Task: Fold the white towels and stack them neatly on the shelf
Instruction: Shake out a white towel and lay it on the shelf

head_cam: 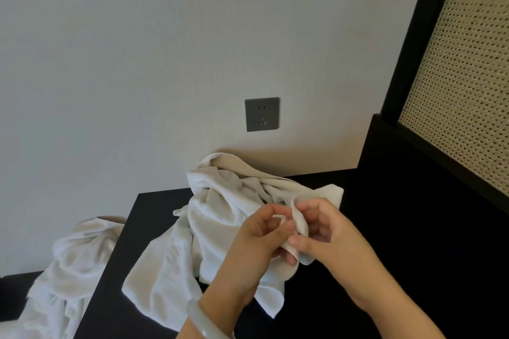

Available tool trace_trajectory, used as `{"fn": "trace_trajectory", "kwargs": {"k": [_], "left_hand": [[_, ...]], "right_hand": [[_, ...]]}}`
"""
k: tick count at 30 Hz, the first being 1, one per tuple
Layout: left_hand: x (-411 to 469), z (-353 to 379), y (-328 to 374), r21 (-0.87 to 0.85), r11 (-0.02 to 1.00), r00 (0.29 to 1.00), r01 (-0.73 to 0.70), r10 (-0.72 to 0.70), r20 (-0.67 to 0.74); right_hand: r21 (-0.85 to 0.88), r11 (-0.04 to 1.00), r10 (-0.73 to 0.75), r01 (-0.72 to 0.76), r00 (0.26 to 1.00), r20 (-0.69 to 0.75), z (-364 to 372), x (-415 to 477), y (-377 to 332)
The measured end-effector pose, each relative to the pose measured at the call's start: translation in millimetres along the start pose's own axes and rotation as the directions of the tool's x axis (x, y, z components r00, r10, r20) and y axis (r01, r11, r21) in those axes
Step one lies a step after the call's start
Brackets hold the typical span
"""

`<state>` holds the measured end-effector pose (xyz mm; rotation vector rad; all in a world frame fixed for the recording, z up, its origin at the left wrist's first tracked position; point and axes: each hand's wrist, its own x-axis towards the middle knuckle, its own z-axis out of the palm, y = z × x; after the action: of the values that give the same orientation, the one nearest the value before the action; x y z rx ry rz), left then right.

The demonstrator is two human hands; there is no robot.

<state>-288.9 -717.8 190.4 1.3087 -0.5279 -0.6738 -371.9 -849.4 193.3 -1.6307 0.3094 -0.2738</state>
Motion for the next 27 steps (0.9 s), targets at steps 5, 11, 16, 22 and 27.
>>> {"fn": "trace_trajectory", "kwargs": {"k": [5,11,16,22,27], "left_hand": [[0.6,0.6,-8.0,0.107,0.993,0.996,0.048,-0.039,-0.079],[3.5,1.7,-7.8,0.131,0.987,0.992,0.095,-0.083,-0.091],[6.6,9.9,-7.3,0.089,0.988,0.989,0.124,-0.115,-0.097],[10.8,16.9,-0.9,0.095,0.984,0.986,0.150,-0.142,-0.090],[4.0,14.8,-6.5,0.066,0.954,0.955,0.292,-0.295,0.038]], "right_hand": [[-0.024,0.995,0.082,-0.092,0.958,-0.276,-5.5,5.8,15.0],[-0.403,0.914,-0.106,0.041,0.984,-0.140,-13.9,-5.2,7.0],[-0.642,0.764,-0.137,0.062,0.988,-0.067,-19.8,-12.3,-5.3],[-0.511,0.859,-0.123,0.034,0.982,-0.143,-18.0,-21.0,-3.5],[-0.324,0.943,0.012,-0.082,0.977,-0.214,-6.7,-31.9,18.3]]}}
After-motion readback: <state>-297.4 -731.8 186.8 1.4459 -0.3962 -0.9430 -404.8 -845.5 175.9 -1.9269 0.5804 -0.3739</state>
